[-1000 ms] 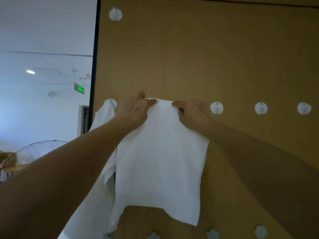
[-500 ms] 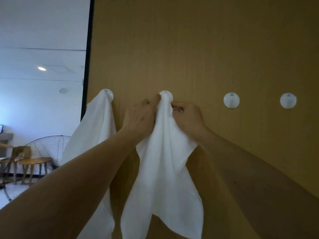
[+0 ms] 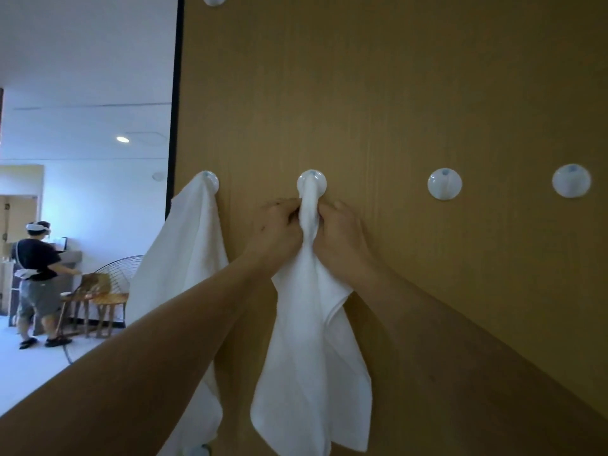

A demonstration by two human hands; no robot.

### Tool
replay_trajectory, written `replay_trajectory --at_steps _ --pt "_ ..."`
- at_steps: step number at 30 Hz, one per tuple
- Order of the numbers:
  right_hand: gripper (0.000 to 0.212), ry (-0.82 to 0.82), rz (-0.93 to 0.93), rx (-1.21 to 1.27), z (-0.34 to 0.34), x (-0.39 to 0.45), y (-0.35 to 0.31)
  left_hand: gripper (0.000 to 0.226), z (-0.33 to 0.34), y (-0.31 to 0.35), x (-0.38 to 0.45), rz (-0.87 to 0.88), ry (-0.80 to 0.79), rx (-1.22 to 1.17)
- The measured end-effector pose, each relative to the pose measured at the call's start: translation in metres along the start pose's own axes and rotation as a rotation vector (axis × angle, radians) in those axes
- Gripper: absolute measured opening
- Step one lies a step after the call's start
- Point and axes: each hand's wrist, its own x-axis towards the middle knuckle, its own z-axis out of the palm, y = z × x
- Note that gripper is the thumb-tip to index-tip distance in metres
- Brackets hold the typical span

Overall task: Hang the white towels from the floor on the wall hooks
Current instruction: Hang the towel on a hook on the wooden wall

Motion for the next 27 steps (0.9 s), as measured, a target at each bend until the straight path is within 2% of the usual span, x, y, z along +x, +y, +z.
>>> replay_trajectory --at_steps 3,6,9,12,16,20,27 --pt "0.022 0.068 0.081 0.223 0.004 -0.009 -0.007 0.029 -0.006 0.007 -0.008 -0.213 -0.067 -0.275" --pt "0.017 0.085 0.241 0.368 0.006 -0.016 -0.012 0.023 -0.012 0.006 -0.018 -0.294 -0.137 -0.297" --pt "0.029 0.078 0.296 0.406 0.005 -0.024 -0.018 0.021 -0.018 0.007 -0.022 -0.281 -0.194 -0.237" --pt "0.042 0.041 0.288 0.239 0.002 -0.038 -0.025 0.033 -0.031 0.005 -0.024 -0.197 -0.185 -0.047" --pt "0.062 -0.008 0.38 0.007 -0.003 -0.06 -0.039 0.04 -0.051 0.001 -0.037 -0.059 -0.214 0.102" --pt "0.07 -0.033 0.496 -0.142 -0.004 -0.089 -0.06 0.04 -0.07 -0.001 -0.064 0.037 -0.26 0.068" --pt "0.065 -0.01 0.551 -0.471 -0.021 -0.153 -0.115 0.039 -0.091 0.016 -0.107 0.139 -0.358 -0.068"
